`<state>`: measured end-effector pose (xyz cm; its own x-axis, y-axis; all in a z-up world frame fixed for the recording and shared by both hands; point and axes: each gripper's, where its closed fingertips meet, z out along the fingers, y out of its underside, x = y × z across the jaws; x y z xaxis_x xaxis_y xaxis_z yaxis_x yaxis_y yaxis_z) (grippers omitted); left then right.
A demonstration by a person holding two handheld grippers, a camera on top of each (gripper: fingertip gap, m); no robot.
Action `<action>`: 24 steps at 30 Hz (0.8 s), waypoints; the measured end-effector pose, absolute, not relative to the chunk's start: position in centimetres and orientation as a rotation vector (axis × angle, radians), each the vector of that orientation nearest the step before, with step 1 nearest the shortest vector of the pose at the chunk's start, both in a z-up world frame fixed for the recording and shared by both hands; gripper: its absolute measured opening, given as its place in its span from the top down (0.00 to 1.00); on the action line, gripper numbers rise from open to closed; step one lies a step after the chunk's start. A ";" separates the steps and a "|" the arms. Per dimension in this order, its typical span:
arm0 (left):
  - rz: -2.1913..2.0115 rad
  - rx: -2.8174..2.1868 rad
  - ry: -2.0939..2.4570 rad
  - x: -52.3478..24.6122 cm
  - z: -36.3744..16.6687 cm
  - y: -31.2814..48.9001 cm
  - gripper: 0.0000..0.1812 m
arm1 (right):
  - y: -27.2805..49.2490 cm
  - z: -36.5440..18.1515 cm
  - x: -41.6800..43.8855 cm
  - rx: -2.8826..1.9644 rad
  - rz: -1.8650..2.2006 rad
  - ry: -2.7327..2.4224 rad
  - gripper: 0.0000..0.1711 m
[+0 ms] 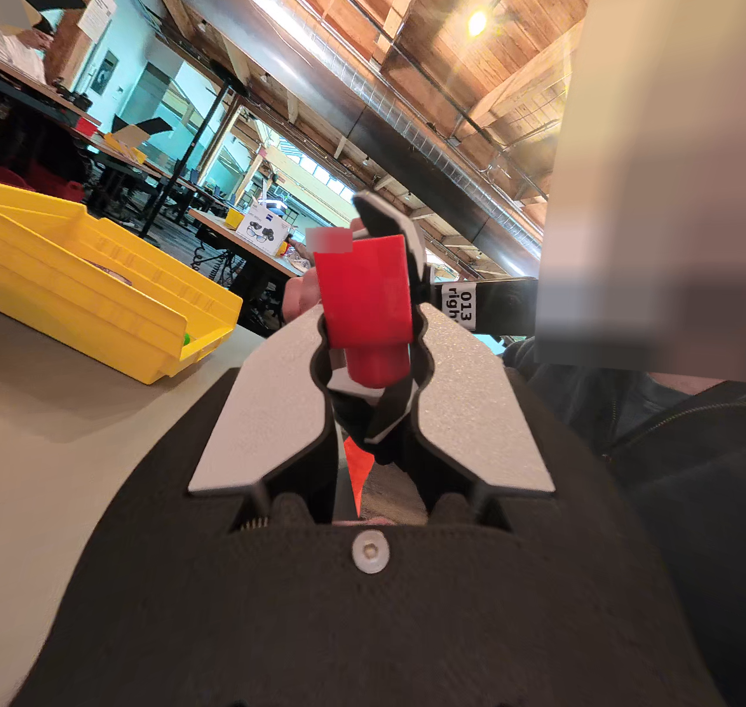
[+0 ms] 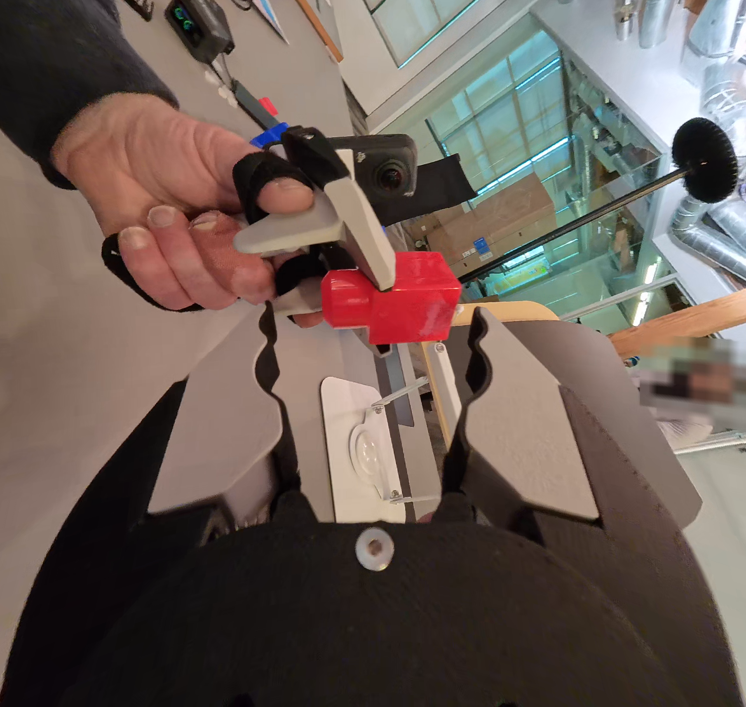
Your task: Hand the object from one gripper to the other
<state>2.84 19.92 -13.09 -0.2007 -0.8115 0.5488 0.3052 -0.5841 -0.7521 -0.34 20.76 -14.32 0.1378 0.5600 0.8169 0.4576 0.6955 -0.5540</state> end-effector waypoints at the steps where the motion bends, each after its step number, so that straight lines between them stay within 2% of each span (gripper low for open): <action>1: -1.881 -1.283 0.644 3.1 -13.0 19.7 0.80 | 20.7 -14.6 -0.4 -0.883 0.090 -1.508 0.47; 3: -1.888 -1.294 0.672 3.7 -13.3 19.1 0.80 | 20.7 -14.8 -0.5 -0.883 0.092 -1.519 0.51; 5: -1.912 -1.299 0.666 4.0 -13.6 18.9 0.80 | 20.9 -14.7 -0.3 -0.898 0.096 -1.532 0.61; 12: -1.893 -1.312 0.675 4.1 -13.6 18.9 0.79 | 20.9 -14.5 0.0 -0.991 0.230 -1.513 0.61; 15: -1.731 -1.336 0.707 3.5 -13.5 19.6 0.68 | 21.3 -13.9 0.8 -1.085 0.398 -1.439 0.61; 19: -1.353 -1.365 0.836 2.2 -13.6 20.8 0.64 | 21.8 -13.6 2.2 -1.266 0.778 -1.312 0.61; 24: -0.551 -1.292 1.161 2.5 -14.8 21.8 0.57 | 21.3 -14.5 3.2 -1.444 1.320 -1.183 0.61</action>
